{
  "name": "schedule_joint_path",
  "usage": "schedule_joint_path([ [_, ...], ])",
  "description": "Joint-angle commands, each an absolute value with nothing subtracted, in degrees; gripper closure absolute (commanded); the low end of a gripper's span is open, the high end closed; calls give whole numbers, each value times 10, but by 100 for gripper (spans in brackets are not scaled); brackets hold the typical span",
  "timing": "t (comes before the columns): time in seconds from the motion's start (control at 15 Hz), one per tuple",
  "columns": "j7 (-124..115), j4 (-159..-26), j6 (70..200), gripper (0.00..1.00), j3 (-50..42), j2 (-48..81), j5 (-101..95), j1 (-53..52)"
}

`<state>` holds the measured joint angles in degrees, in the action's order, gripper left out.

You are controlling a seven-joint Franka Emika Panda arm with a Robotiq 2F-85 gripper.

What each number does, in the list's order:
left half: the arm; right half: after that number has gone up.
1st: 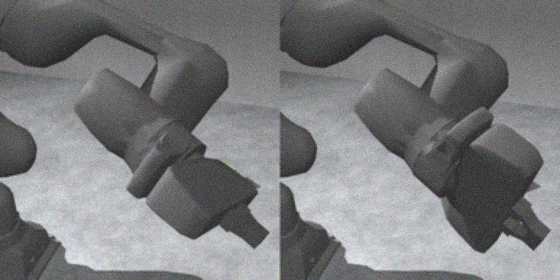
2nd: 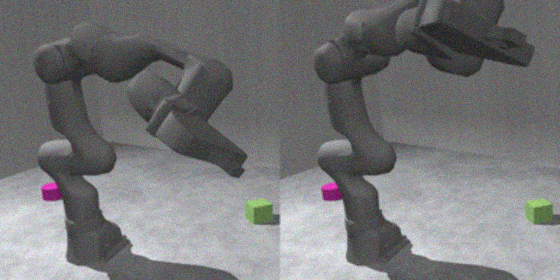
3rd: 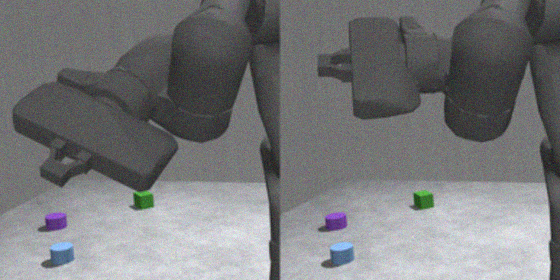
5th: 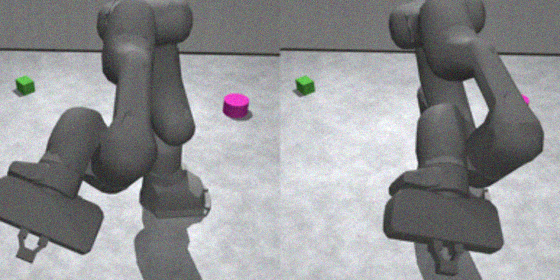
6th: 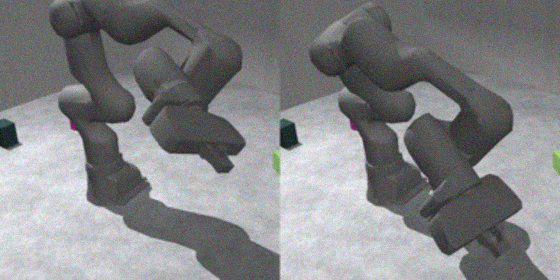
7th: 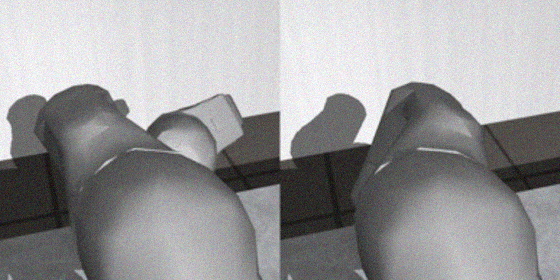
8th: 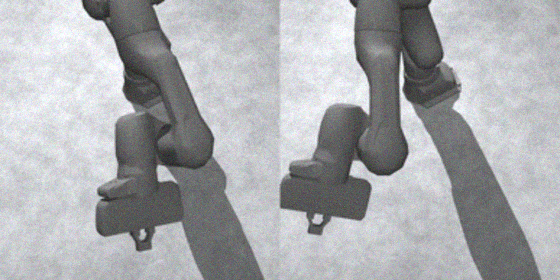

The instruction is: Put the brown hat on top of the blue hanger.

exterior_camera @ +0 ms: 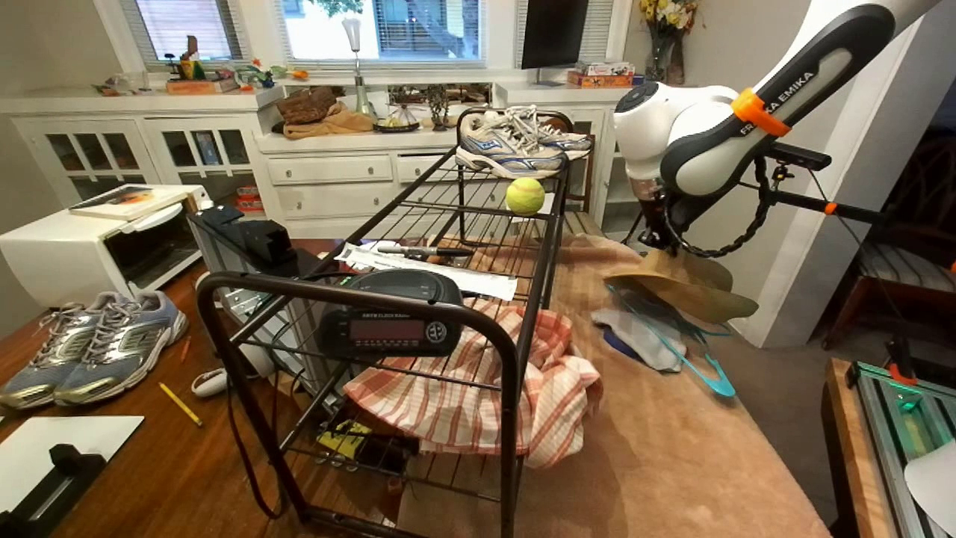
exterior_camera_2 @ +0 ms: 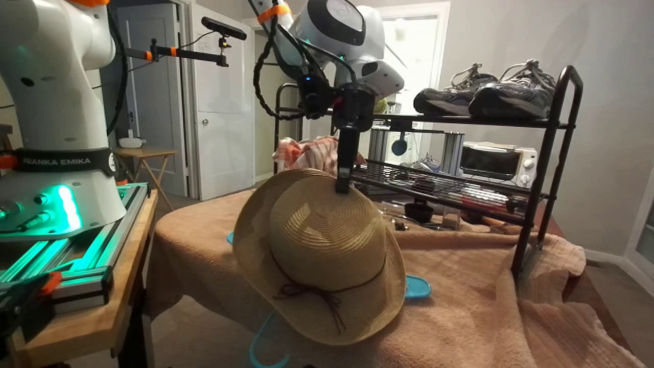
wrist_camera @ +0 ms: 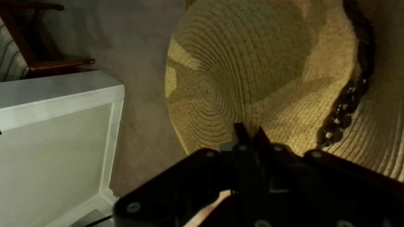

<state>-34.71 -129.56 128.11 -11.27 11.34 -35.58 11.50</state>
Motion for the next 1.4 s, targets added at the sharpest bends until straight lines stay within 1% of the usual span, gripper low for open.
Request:
schedule_joint_path([
  [0.0, -275, -1315, 1309, 98, -121, 115, -296, 116],
  [0.4, -180, -1332, 1311, 98, -118, 112, -206, 112],
  [1.33, -56, -1370, 1309, 98, -85, 97, -114, 90],
])
